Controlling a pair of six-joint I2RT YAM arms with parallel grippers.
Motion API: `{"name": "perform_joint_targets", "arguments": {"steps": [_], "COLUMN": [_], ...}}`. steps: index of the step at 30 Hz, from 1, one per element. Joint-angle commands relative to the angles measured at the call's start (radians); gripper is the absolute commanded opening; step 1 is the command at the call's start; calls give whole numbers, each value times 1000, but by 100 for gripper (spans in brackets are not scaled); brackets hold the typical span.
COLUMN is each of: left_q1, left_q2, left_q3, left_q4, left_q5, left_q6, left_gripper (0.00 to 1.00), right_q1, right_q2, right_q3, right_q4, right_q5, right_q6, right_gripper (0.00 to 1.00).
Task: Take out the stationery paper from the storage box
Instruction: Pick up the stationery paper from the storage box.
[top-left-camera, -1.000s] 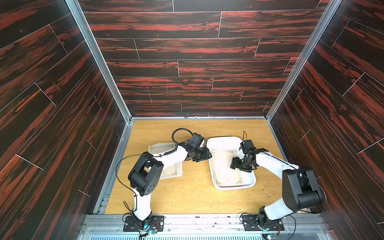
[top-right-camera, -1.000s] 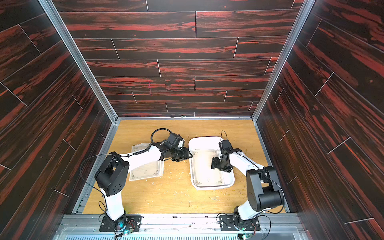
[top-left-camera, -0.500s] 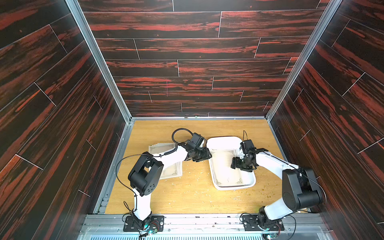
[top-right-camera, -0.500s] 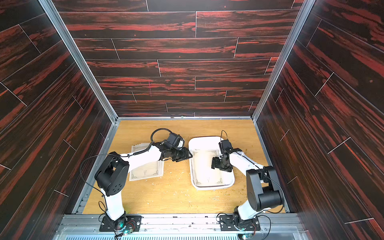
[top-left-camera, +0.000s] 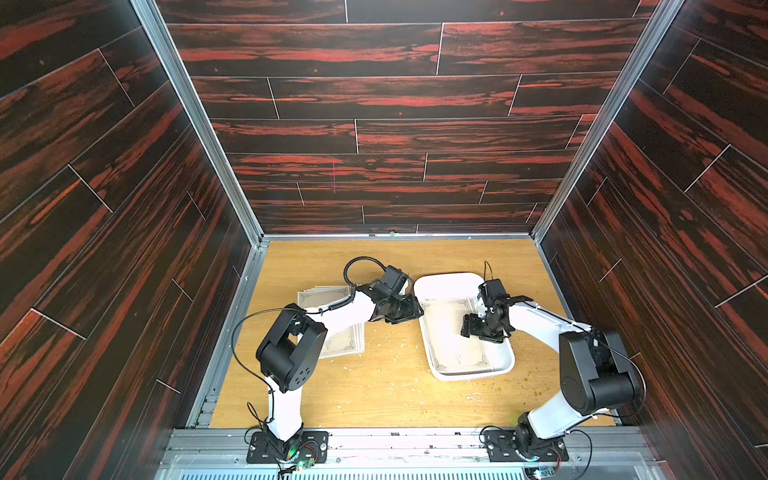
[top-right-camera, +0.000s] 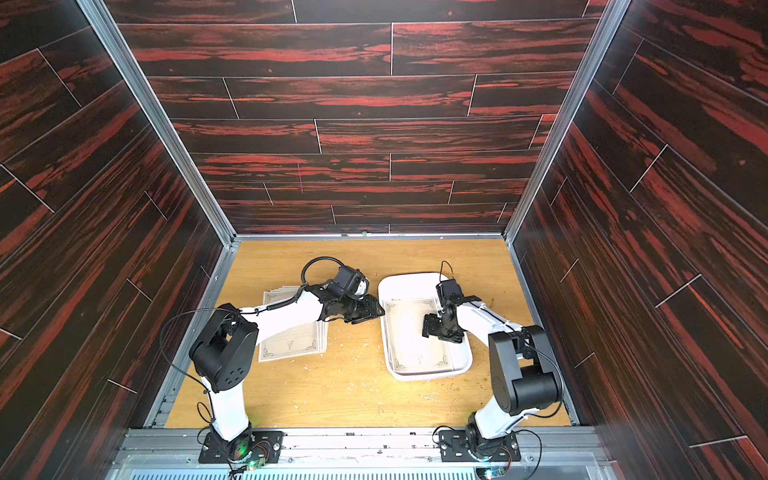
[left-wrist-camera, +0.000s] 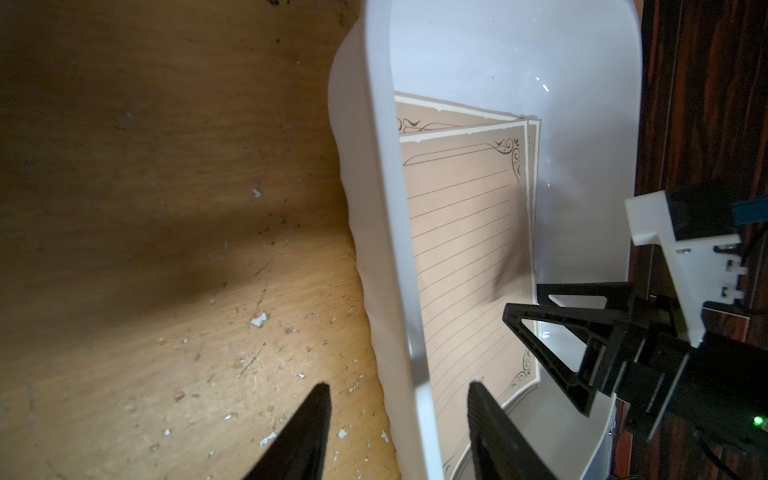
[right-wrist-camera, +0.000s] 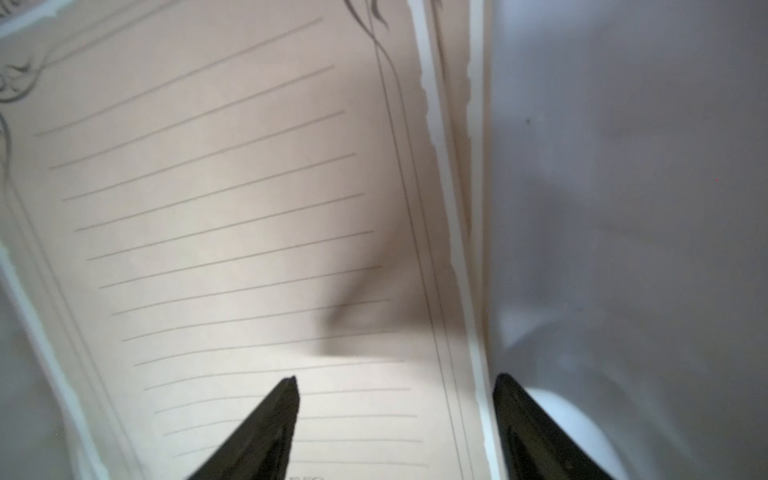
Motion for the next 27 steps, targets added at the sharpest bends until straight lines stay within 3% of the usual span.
{"name": "perform_joint_targets", "arguments": {"steps": [1,8,12,27], "left_q1": [-1,-1,-1,-1], "left_q2": [-13,-9,-13,2], "left_q3": [3,5,-2,11], "left_q4": [-26,-24,-26,-53], "left_q5": [0,4,3,5], "left_q6": [3,2,5,21], "left_gripper": [55,56,55,55], "right_q1": [0,1,1,-22], "right_q2": [-47,-65,-59,5], "right_q3": [21,11,7,-93], "right_q4": [-33,-14,8,217], "right_q5": [-22,-142,-224,-318], "right_q6": [9,10,14,76], "right_gripper": [76,71,63,43]}}
